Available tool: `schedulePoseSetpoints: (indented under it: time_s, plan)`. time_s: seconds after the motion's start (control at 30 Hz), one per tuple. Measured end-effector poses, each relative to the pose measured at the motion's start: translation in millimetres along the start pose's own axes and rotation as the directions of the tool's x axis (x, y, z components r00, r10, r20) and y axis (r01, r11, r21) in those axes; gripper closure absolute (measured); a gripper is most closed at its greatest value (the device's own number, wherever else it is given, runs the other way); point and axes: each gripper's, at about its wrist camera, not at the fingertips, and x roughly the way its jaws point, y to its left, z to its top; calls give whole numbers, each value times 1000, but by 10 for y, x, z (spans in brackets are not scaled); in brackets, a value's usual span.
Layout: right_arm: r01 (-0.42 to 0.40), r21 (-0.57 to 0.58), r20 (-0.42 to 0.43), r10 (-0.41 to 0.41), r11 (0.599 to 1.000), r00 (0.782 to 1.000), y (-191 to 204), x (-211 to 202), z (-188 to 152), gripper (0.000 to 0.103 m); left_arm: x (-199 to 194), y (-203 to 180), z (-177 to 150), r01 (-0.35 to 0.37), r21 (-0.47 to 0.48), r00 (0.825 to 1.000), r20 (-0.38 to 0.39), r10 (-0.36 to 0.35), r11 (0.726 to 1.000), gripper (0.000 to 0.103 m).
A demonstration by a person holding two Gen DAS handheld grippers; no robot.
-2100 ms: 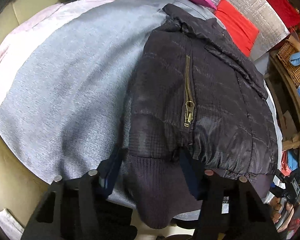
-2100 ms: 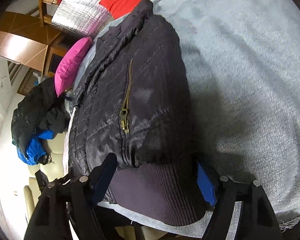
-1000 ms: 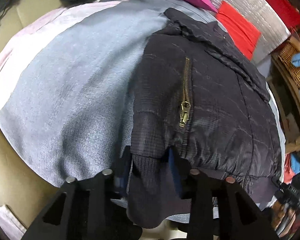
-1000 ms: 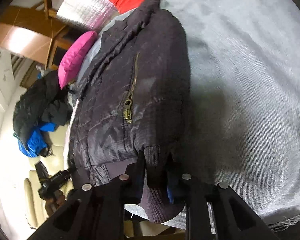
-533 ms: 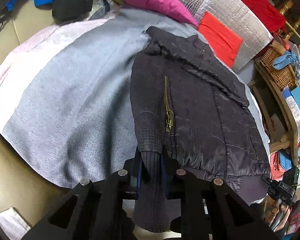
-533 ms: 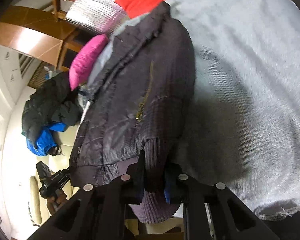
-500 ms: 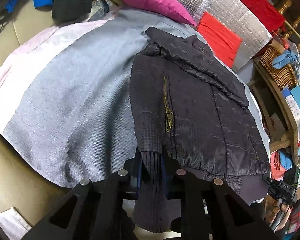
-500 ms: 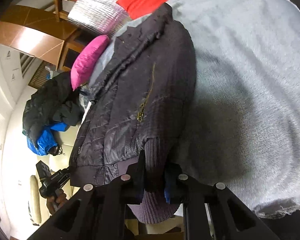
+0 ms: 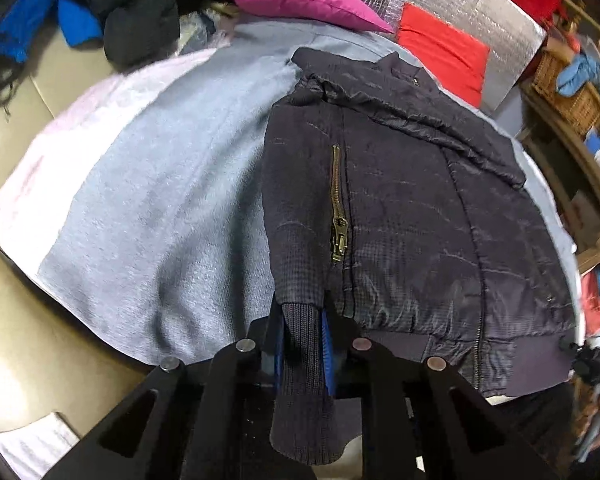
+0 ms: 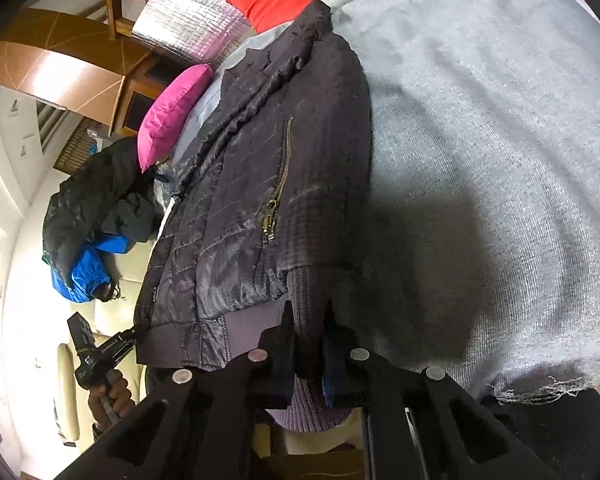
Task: Fold large clothes
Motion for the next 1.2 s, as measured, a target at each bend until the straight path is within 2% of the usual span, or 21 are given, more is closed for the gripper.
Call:
schedulePoseSetpoints:
  time_s: [0.23, 0.57, 0.83, 0.97, 1.13, 1.2]
  plan:
    - [25, -48, 7, -25, 999, 1000, 179, -47, 32, 93, -87, -112, -21, -39, 44, 998, 55, 37, 998, 87]
    - [9, -50, 11, -9, 999, 1000, 220, -79, 47, 93, -147, -76, -54, -27, 49, 998, 64, 24, 998, 87]
    - [-45, -41, 21, 46, 998, 999, 231, -111, 79, 94, -210, 65, 33, 64, 2, 996, 56, -64, 998, 87]
    - [-54, -23, 16, 54, 998, 998, 162, -69, 65, 94, -172, 121, 45, 81, -13, 996, 31, -80, 997, 87]
    - [-97, -11, 31, 97, 995, 995, 149, -119, 93, 94, -295, 131, 130, 128, -27, 990, 56, -127, 991, 87]
    - [-111, -14, 40, 112, 994, 993, 143, -135, 102, 94, -255, 126, 128, 112, -14, 993, 45, -112, 994, 87]
